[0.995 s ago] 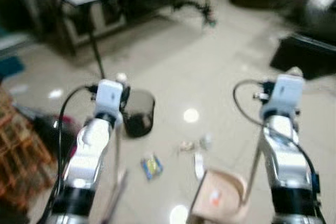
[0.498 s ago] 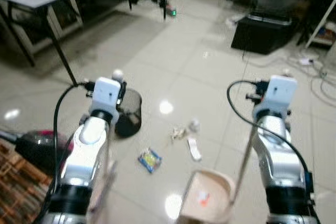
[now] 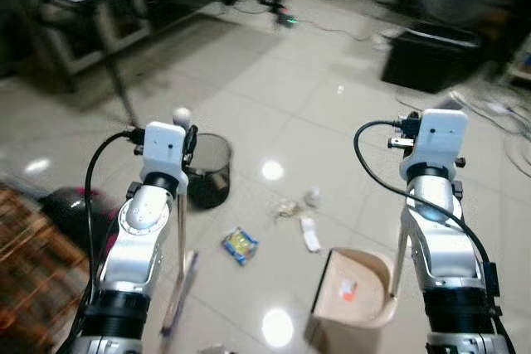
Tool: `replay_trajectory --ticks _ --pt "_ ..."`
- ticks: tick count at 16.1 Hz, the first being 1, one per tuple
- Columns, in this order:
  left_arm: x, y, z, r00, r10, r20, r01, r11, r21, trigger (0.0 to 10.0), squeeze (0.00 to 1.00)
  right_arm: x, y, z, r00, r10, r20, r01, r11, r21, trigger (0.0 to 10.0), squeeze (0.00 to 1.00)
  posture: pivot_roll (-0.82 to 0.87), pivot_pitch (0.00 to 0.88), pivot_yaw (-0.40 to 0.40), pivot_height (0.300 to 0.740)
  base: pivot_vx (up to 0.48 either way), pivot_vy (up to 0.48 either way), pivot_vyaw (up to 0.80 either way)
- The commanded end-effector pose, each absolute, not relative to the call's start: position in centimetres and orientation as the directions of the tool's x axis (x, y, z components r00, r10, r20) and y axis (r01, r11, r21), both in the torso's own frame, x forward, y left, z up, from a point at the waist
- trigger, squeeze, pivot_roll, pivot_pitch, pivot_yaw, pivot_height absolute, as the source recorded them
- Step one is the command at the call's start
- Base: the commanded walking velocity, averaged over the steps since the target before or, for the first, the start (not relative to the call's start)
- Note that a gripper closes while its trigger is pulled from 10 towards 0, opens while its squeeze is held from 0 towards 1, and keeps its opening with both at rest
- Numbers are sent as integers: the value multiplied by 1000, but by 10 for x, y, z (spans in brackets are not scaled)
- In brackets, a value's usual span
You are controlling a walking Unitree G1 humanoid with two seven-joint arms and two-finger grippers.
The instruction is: Sweep floor
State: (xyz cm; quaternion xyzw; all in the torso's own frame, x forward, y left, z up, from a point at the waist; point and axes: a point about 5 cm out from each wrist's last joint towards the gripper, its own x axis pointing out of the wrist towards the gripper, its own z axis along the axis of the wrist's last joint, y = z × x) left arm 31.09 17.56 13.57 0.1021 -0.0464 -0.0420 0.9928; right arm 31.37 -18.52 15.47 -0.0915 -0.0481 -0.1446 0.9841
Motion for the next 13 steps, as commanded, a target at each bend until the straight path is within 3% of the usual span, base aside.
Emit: replay_trajectory --ticks 1,5,13 --pt "313 178 142 990 -83 115 57 975 215 10000 0 320 -183 167 950 -261 172 289 942 -169 10000 0 -53 0 11 740 375 0 800" --pt "313 176 142 990 -85 114 59 976 212 10000 0 323 -182 165 957 -243 161 270 946 -178 10000 0 -54 0 7 740 386 0 639" --pt "312 175 140 990 -94 101 70 973 221 10000 0 326 -175 158 974 -187 124 210 957 -202 10000 0 -45 22 10 740 387 0 0"
